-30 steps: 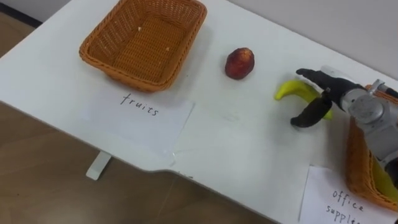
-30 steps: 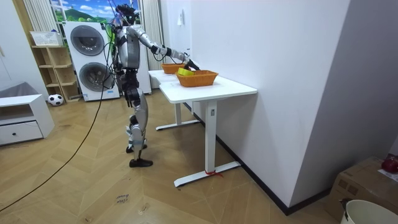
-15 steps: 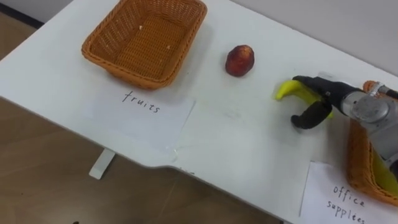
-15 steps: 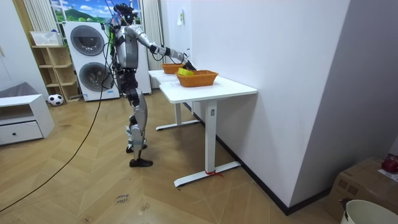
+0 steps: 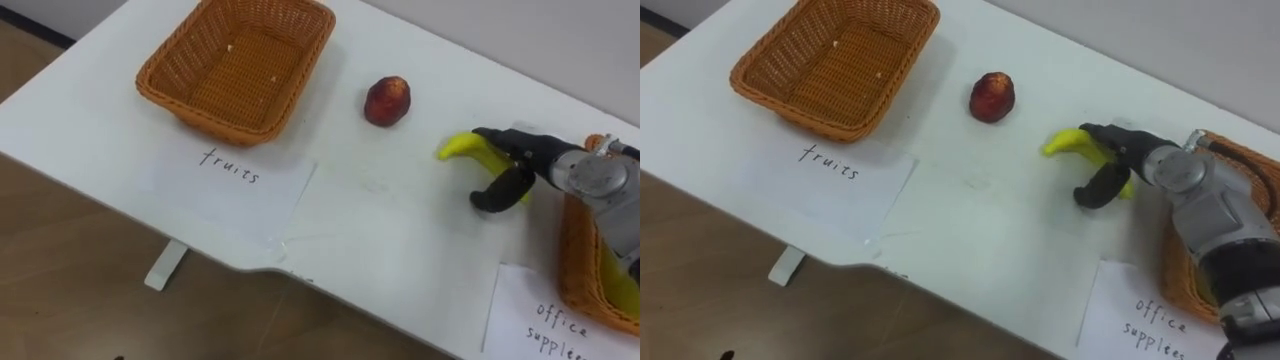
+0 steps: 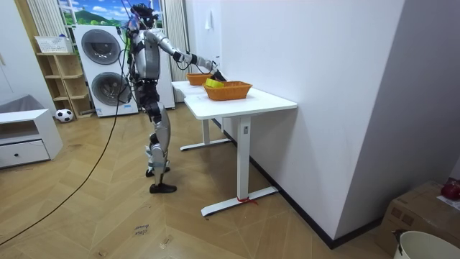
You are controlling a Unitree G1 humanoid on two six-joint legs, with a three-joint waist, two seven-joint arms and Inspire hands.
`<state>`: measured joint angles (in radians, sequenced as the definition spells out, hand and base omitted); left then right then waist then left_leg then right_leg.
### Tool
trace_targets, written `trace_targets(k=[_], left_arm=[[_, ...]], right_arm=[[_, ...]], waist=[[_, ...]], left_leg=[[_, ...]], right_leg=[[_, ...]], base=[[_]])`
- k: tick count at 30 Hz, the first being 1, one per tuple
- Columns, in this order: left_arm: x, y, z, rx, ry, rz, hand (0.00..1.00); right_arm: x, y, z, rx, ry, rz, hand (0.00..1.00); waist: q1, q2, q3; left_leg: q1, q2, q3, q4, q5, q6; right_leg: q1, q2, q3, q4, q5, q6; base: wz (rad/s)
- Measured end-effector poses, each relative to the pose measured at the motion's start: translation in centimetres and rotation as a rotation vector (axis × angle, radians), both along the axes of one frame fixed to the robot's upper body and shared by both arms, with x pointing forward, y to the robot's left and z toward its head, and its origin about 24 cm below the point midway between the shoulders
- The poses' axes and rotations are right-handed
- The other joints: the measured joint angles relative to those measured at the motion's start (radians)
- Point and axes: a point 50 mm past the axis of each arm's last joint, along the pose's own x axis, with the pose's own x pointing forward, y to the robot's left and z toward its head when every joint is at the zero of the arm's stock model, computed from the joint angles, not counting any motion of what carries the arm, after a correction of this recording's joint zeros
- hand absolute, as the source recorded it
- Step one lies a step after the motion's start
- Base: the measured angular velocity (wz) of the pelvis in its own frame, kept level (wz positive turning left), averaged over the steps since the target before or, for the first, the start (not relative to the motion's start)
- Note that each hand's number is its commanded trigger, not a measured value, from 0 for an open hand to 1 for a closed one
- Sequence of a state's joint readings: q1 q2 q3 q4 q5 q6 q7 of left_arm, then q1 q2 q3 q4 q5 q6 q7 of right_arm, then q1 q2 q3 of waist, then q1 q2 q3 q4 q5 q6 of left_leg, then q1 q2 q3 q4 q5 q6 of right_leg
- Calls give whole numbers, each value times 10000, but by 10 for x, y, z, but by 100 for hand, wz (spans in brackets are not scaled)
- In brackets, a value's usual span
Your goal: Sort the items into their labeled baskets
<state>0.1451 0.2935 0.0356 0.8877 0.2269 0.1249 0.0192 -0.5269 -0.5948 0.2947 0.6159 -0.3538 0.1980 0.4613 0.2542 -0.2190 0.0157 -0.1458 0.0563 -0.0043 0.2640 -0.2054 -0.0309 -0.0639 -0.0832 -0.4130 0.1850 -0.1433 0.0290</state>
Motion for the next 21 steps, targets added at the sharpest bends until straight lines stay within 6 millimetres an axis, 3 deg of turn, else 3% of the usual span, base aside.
trace_targets(k=[1, 8, 21], left_arm=[[0, 0, 0, 0, 5, 3, 0], [0, 4, 2, 111, 13, -3, 0], [-2, 5, 2, 170, 56, 21, 0]], right_arm=[[0, 0, -1, 15, 18, -5, 100], [0, -2, 1, -82, -182, -200, 100], [-3, 0, 1, -19, 178, 150, 100]], waist=[[0, -13, 1], [9, -229, 24], [30, -225, 55]], left_leg=[[1, 0, -3, 2, 0, 0], [12, 7, -71, 41, -3, -4], [41, 18, -61, 16, -5, -7]], right_leg=[[11, 1, -1, -4, 0, 0], [93, 23, -13, -14, 0, 0], [102, 39, 18, -24, 0, 0]], base=[[0], [3], [-1]])
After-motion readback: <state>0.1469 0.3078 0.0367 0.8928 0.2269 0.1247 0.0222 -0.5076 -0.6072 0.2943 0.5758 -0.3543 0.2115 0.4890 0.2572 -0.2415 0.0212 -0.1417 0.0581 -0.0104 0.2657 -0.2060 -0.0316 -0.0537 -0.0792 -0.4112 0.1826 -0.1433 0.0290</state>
